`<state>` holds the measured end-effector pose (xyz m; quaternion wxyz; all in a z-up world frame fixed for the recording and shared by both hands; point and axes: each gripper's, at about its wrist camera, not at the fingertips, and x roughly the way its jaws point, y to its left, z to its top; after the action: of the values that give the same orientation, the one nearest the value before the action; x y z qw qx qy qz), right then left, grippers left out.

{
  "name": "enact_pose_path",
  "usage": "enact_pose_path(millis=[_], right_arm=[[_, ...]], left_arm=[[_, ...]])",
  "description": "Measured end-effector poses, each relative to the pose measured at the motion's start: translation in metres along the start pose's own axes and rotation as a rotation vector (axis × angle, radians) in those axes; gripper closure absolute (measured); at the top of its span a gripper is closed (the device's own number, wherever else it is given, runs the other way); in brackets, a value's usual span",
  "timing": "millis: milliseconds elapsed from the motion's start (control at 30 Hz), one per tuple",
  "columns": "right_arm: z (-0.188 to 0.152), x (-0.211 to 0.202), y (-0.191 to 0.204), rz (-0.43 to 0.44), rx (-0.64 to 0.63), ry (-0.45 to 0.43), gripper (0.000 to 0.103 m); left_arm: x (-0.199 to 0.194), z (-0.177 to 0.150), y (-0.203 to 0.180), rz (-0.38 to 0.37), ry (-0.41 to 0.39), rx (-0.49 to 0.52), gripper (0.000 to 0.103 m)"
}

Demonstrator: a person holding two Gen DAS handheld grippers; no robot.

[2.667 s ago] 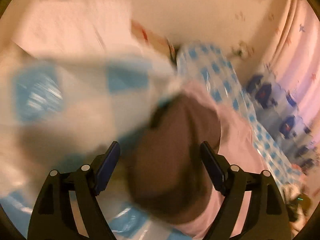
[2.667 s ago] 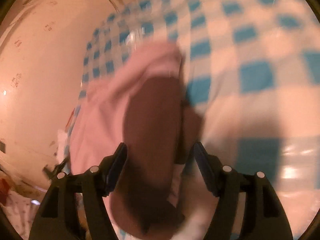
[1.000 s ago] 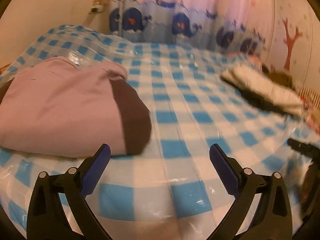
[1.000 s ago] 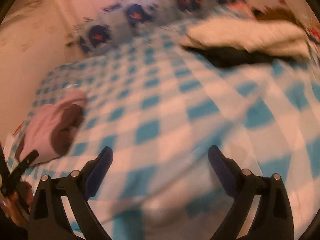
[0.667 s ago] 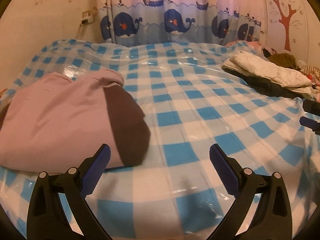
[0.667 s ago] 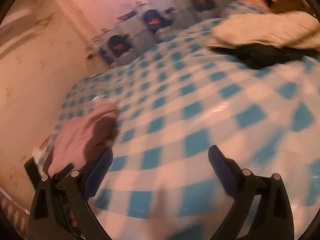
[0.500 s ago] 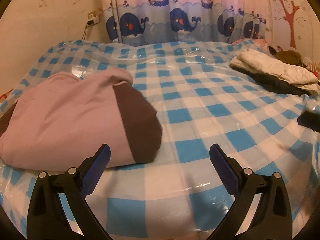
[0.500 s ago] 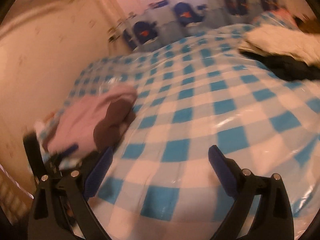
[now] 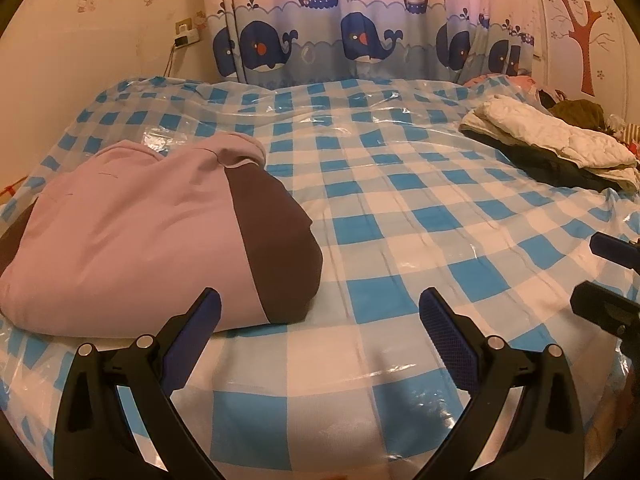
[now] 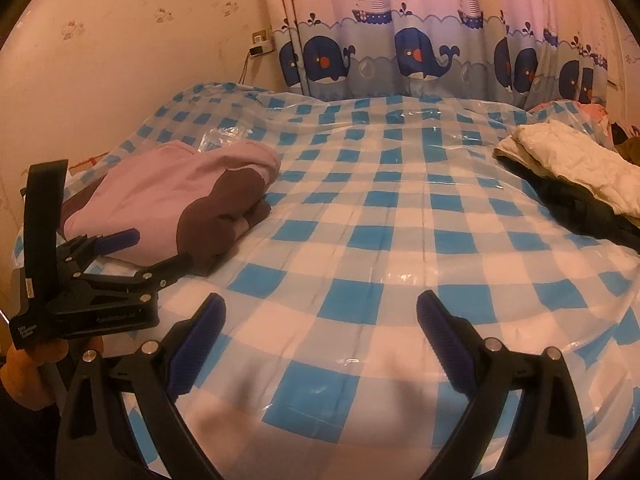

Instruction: Fold large clothes

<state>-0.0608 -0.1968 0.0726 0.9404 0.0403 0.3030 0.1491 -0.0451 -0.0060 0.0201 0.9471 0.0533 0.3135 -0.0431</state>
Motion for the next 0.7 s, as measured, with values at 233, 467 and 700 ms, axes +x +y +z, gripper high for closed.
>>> enact_pose_path(millis=[233,467,700], right_arm=[[0.0016,-0.0002,-0.0071,-0.027,0.03,-0.004,0.01],[0.0027,-0.0008,-0.0081,-0.03,0.03,-0.007,0.01],[0.0044,-0.0028,-0.0093,-0.035,0.034,-0.013,0.01]], left_arm=[[-0.0013,0.0,-0.0037,-0.015,0.008,0.009,0.007],[-0.0018,-0.0001,-0.0051,-0.014,0.01,0.008,0.007],[-0.0024,-0.0002,-0.0062,-0.015,0.009,0.009,0.007]])
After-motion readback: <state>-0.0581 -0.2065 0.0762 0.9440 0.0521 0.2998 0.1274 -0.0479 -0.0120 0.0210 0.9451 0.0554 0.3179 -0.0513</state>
